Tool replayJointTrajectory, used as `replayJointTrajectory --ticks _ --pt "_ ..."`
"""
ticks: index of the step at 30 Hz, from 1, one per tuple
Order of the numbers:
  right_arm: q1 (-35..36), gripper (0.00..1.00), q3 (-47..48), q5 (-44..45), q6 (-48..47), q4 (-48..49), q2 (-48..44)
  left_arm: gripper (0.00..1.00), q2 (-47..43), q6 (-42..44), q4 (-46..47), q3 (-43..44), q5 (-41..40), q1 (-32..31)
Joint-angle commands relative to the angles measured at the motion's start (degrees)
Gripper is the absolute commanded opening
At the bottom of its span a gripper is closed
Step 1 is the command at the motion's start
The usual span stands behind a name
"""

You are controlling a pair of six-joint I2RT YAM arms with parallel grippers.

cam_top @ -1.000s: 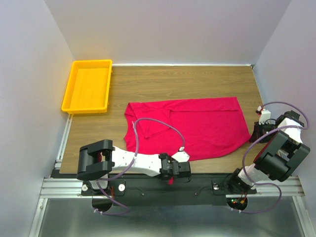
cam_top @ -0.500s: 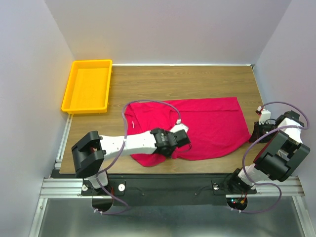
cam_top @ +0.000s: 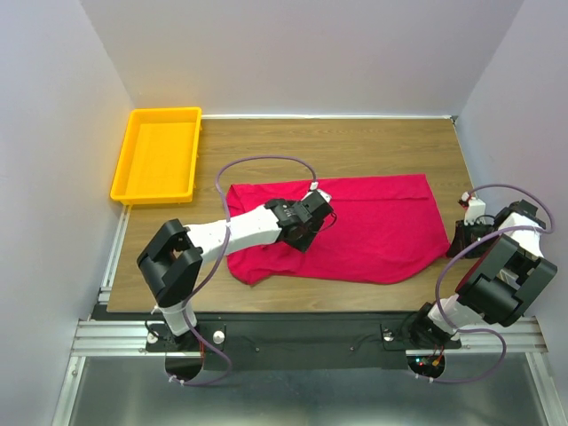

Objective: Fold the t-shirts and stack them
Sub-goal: Fold the tshirt

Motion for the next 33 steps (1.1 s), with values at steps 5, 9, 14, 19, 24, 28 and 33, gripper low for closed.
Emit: replayJointTrajectory --ticks 5,9,14,19,24,28,33 --pt "-0.4 0.01 -0.7 -1.1 -0.8 -0.8 -1.1 0.66 -10.7 3.0 2.0 -1.4 9.5 0.8" --pt "-0.4 0.00 -0.8 -1.4 -0.8 -0.8 -0.9 0.63 -15.8 3.5 4.0 -10.3 20.3 0.8" --pt "-0.4 0.01 -0.7 -1.8 -0.7 -0.7 0.1 0.60 -16.3 3.9 3.9 -14.9 22.6 0.8" --pt "-0.5 0.01 -0.7 -1.9 -0.4 -0.7 0.1 0.59 -12.0 5.8 4.1 -14.1 20.6 0.8" --pt "-0.4 0.01 -0.7 -1.3 -0.3 -0.8 -0.1 0.59 -8.2 7.8 3.3 -12.0 15.5 0.6" --pt "-0.4 0.01 -0.5 -1.4 0.0 -0.7 0.1 0.58 -6.5 8.6 2.9 -11.7 13.9 0.1" --pt "-0.5 0.01 -0.1 -1.7 0.3 -0.8 0.6 0.55 -5.2 9.0 2.9 -11.6 11.2 -0.7"
